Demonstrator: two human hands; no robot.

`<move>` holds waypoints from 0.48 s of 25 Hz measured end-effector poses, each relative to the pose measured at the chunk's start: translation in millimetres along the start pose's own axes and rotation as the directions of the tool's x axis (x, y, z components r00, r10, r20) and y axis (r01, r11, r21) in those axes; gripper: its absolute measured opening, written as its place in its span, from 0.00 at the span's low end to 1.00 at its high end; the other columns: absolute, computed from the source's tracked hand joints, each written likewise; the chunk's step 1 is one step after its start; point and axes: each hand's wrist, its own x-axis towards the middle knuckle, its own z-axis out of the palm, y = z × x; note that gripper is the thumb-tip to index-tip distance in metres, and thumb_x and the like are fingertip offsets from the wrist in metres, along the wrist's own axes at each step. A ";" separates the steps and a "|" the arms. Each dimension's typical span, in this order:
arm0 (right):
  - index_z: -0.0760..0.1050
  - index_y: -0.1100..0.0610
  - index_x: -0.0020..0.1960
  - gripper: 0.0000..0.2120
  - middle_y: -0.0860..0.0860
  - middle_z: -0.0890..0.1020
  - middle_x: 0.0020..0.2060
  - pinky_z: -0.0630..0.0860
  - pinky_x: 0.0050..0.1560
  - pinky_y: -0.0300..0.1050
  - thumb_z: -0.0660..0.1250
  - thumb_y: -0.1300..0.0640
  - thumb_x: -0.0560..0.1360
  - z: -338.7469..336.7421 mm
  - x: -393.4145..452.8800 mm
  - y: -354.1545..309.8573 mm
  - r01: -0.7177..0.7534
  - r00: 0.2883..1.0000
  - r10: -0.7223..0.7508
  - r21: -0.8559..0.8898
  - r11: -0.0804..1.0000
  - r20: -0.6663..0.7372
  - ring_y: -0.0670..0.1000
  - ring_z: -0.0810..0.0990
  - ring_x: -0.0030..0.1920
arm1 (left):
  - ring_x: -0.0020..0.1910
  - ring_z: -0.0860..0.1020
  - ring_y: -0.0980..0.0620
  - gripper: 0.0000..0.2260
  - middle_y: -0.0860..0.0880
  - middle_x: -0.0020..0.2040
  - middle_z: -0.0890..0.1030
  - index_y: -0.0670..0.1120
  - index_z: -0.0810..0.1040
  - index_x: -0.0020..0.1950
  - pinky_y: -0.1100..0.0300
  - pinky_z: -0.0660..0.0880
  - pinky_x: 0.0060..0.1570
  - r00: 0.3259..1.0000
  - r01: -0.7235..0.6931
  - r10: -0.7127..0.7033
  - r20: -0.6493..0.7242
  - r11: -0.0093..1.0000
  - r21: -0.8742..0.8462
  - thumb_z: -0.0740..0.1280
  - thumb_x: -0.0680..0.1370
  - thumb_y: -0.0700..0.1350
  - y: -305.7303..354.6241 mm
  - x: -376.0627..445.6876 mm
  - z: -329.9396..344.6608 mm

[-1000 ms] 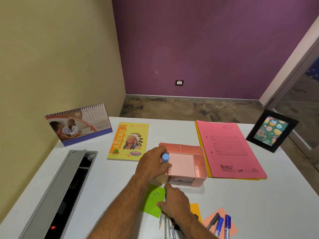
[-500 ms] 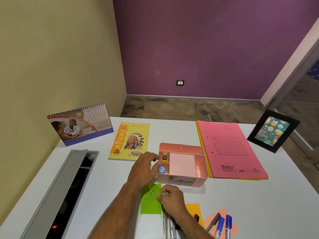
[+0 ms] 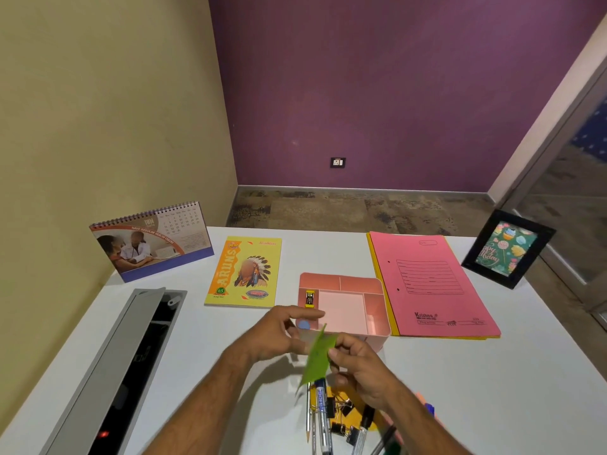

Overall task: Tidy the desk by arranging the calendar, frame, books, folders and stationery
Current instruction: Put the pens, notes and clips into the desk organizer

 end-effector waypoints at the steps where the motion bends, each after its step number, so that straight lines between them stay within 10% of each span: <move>1: 0.79 0.63 0.52 0.08 0.59 0.79 0.38 0.72 0.26 0.40 0.72 0.63 0.73 0.2 -1.5 -4.6 0.007 1.000 -0.007 -0.015 1.000 -0.012 0.50 0.73 0.30 | 0.40 0.76 0.53 0.29 0.53 0.63 0.78 0.54 0.81 0.62 0.58 0.79 0.46 0.999 -0.031 0.030 0.032 0.998 0.047 0.79 0.66 0.32 6.3 2.4 6.1; 5: 0.80 0.63 0.57 0.16 0.64 0.84 0.48 0.81 0.40 0.48 0.73 0.61 0.71 3.0 -6.8 -14.8 0.028 0.996 -0.031 -0.031 0.999 -0.081 0.57 0.84 0.40 | 0.60 0.74 0.59 0.22 0.53 0.66 0.73 0.49 0.84 0.58 0.73 0.74 0.51 0.989 -0.110 0.091 0.119 0.979 0.171 0.80 0.66 0.36 22.1 13.9 24.2; 12: 0.81 0.60 0.51 0.09 0.61 0.84 0.38 0.77 0.28 0.45 0.73 0.59 0.72 -9.5 -23.4 -17.8 0.036 0.963 -0.053 -0.068 0.997 -0.264 0.58 0.81 0.32 | 0.51 0.81 0.52 0.13 0.51 0.52 0.83 0.52 0.81 0.38 0.58 0.79 0.45 0.989 -0.146 0.147 -0.001 0.983 0.111 0.81 0.66 0.37 32.1 25.9 45.3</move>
